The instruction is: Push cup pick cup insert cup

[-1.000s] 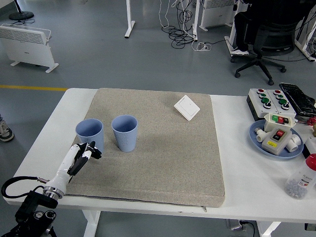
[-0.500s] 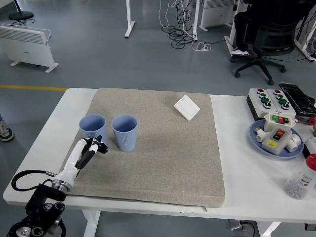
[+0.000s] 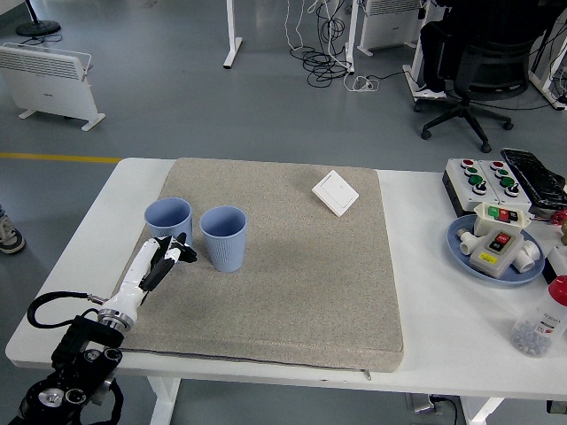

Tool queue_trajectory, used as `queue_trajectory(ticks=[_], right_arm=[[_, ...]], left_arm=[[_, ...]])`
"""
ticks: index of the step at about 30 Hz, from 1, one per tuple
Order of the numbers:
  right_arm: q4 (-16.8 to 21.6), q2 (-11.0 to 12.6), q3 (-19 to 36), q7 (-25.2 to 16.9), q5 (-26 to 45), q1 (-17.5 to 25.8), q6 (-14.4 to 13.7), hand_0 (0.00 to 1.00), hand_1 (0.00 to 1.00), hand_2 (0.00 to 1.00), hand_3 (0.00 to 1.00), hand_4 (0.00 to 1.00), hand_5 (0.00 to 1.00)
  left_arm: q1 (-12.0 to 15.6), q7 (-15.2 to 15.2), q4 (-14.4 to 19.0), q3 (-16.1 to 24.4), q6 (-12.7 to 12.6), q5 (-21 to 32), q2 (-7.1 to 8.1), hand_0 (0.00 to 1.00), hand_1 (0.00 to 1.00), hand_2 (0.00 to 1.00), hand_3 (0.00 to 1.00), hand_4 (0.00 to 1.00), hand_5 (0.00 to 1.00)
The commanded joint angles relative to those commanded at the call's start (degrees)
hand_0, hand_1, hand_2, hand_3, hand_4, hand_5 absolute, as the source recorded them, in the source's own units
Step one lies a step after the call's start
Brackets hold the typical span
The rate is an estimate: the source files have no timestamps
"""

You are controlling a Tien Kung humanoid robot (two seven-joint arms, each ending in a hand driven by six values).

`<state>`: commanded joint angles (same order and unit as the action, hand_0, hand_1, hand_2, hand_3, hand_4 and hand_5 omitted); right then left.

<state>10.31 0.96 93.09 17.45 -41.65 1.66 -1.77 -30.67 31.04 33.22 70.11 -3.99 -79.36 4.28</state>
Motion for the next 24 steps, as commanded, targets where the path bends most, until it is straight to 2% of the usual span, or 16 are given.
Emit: queue_trajectory(ticks=[15, 19, 24], right_arm=[[0.0, 0.1, -2.5, 0.1, 0.6, -0.7, -0.3, 0.724, 0.68, 0.783, 0.668, 0.251, 0.428], [0.0, 0.2, -3.2, 0.2, 0.9, -0.9, -0.4, 0.724, 0.68, 0.783, 0.668, 0.251, 0.428], [0.0, 0.2, -3.7, 0.3, 0.9, -1.1, -0.5, 0.724, 0.68, 0.781, 0.668, 0.25, 0.43]], left_arm=[[-5.8, 1.8, -7.3, 0.6, 0.3, 0.2, -1.34, 0.583, 0.501, 0.469, 0.43, 0.539, 0.998], [-6.7, 2.0, -9.2, 2.1, 0.5, -0.7, -2.03, 0.583, 0.501, 0.469, 0.43, 0.539, 0.998], [-6.7, 2.2, -10.2, 3.7, 0.4, -1.7, -2.43, 0.584, 0.502, 0.47, 0.43, 0.533, 0.998]])
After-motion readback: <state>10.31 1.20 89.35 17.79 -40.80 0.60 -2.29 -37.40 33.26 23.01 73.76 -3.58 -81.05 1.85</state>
